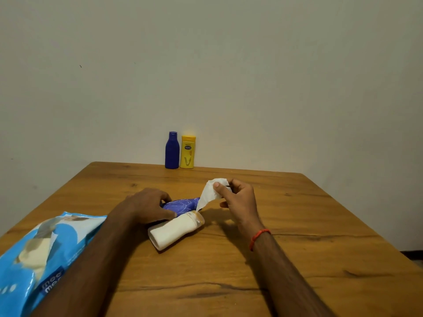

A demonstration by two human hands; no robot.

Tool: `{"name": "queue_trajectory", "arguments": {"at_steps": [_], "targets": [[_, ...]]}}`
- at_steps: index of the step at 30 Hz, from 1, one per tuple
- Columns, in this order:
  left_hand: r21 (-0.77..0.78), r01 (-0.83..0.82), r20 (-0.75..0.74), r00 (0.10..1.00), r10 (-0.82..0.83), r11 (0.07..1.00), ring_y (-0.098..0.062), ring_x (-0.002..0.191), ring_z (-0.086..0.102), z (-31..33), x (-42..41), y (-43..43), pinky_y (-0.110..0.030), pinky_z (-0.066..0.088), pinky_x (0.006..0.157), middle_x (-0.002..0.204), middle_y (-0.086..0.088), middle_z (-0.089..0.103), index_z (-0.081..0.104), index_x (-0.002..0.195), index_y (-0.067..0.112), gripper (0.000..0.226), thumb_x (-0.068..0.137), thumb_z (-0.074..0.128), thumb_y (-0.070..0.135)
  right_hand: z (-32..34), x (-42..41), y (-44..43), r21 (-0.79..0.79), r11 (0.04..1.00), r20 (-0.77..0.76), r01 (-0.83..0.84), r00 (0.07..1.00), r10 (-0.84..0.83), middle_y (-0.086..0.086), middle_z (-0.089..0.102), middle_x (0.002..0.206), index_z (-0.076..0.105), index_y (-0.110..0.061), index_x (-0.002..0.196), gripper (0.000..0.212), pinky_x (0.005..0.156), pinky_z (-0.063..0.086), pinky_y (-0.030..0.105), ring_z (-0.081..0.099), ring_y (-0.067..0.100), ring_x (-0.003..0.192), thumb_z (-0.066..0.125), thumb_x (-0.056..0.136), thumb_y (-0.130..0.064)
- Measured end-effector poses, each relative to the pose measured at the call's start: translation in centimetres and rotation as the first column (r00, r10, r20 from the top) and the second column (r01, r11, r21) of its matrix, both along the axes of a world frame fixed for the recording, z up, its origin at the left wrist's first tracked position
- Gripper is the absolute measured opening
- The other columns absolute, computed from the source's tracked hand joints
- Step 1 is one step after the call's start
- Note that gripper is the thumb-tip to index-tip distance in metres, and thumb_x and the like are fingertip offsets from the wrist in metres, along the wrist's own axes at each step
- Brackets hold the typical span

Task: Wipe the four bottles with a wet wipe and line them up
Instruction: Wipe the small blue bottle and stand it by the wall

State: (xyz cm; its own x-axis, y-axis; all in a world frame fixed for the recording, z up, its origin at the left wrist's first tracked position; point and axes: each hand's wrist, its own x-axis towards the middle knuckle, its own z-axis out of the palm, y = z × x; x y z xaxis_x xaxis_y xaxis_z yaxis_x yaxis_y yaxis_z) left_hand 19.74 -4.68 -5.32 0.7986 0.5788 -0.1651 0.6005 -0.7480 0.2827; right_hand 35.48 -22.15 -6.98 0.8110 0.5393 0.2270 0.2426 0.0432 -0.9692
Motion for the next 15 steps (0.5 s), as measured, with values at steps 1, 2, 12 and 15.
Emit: {"name": "queue_trajectory", "arguments": {"at_steps": [1,2,12,15], "targets": [[-0.032,0.004,0.004,1.0,-0.004,0.999,-0.01,0.105,0.057,0.2,-0.1,-0.1,-0.027,0.051,0.089,0.125,0.002,0.061,0.055,0.135,0.022,0.062,0.084,0.072,0.053,0.0,0.0,0.0,0.0,1.0,0.0,0.002,1.0,-0.002,-0.001,0.068,0.112,0.066,-0.017,0.119,0.031,0.065,0.058,0.023,0.064,0.015,0.099,0.072,0.09,-0.025],[-0.047,0.011,0.01,1.0,-0.011,0.999,-0.009,0.1,0.057,0.3,-0.1,-0.2,-0.022,0.049,0.08,0.119,0.003,0.06,0.056,0.129,0.024,0.058,0.082,0.075,0.051,0.0,0.1,0.0,0.003,1.0,-0.001,0.005,1.0,-0.005,-0.001,0.068,0.113,0.066,-0.017,0.12,0.031,0.064,0.058,0.023,0.064,0.016,0.1,0.072,0.09,-0.025],[-0.016,-0.017,0.245,0.969,0.02,1.0,-0.012,0.084,0.062,0.6,-0.1,-1.4,-0.022,0.047,0.066,0.101,0.003,0.063,0.047,0.101,0.026,0.044,0.076,0.082,0.034,1.0,-0.4,-0.1,0.12,0.992,-0.054,0.032,0.998,-0.025,-0.003,0.064,0.112,0.063,-0.023,0.112,0.016,0.06,0.058,0.021,0.064,0.017,0.101,0.063,0.097,-0.028],[-0.202,-0.025,0.502,0.856,0.126,0.979,-0.018,0.077,0.069,1.2,0.1,-2.2,-0.021,0.05,0.057,0.101,-0.001,0.064,0.048,0.1,0.025,0.04,0.079,0.08,0.018,1.5,-0.4,-0.2,0.161,0.987,-0.043,0.009,0.999,-0.002,-0.006,0.067,0.105,0.062,-0.029,0.101,0.003,0.069,0.063,0.035,0.068,0.016,0.098,0.059,0.099,-0.029]]}}
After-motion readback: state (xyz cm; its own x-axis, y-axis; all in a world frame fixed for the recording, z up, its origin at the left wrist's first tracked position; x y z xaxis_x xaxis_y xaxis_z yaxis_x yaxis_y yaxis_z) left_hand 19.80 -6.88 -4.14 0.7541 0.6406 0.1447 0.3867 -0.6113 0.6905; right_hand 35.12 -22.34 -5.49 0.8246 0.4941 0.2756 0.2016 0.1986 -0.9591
